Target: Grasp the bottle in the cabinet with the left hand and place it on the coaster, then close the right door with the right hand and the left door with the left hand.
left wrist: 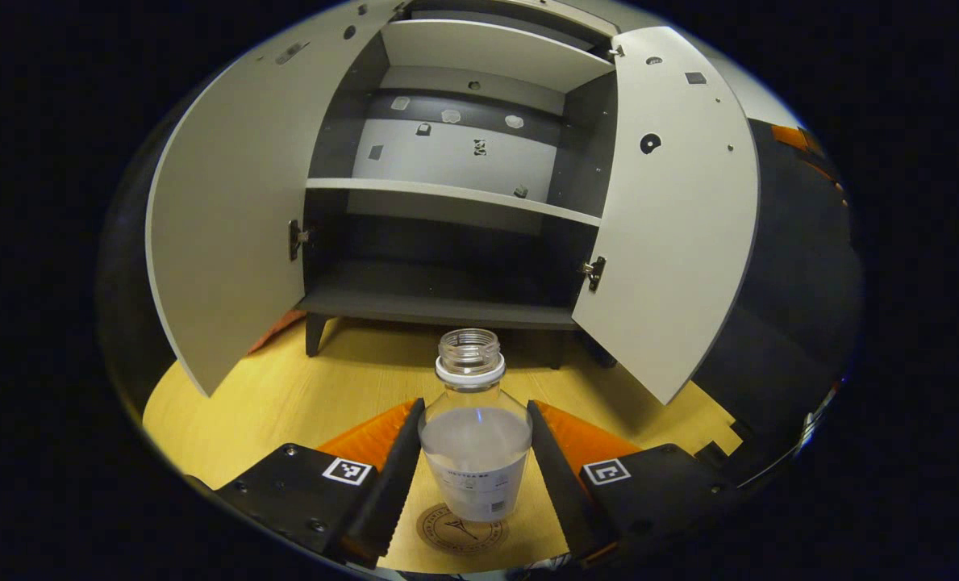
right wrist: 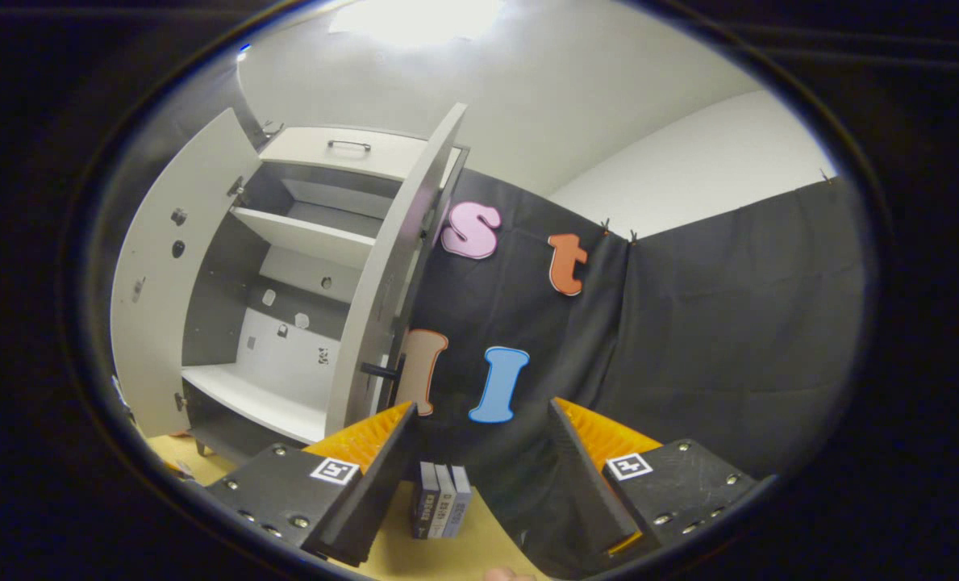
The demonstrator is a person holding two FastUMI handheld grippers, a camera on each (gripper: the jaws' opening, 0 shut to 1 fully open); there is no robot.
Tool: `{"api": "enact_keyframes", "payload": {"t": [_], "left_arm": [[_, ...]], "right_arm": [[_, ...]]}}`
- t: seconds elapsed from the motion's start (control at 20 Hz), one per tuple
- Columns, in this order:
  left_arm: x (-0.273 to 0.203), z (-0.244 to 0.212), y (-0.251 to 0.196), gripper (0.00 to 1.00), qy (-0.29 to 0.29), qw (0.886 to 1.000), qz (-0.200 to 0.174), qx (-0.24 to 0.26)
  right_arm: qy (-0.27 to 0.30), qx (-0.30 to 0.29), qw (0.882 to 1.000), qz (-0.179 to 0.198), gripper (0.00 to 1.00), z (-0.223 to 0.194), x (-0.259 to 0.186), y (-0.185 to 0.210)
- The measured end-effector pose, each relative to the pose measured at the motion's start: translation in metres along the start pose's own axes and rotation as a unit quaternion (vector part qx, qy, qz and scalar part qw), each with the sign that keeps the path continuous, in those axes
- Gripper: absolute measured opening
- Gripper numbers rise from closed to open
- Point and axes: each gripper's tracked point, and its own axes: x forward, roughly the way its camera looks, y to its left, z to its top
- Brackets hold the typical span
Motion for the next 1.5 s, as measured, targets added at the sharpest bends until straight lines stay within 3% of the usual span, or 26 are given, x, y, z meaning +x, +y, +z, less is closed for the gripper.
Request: {"api": "enact_keyframes", "payload": {"t": [0.2, 0.45, 1.5], "left_arm": [[-0.002, -0.027, 0.006, 0.81, 0.012, 1.0, 0.022, -0.003], [-0.001, -0.045, 0.008, 0.81, 0.02, 0.999, 0.03, 0.028], [-0.015, -0.036, -0.006, 0.82, 0.031, 0.998, 0.015, 0.052]], "right_arm": [[-0.001, -0.009, 1.0, 0.006, 0.96, 0.0, 0.0, -0.002], [0.001, -0.008, 1.0, 0.01, 0.96, 0.0, 0.002, -0.001], [0.023, 0.014, 1.0, 0.006, 0.96, -0.021, 0.003, 0.004]]}}
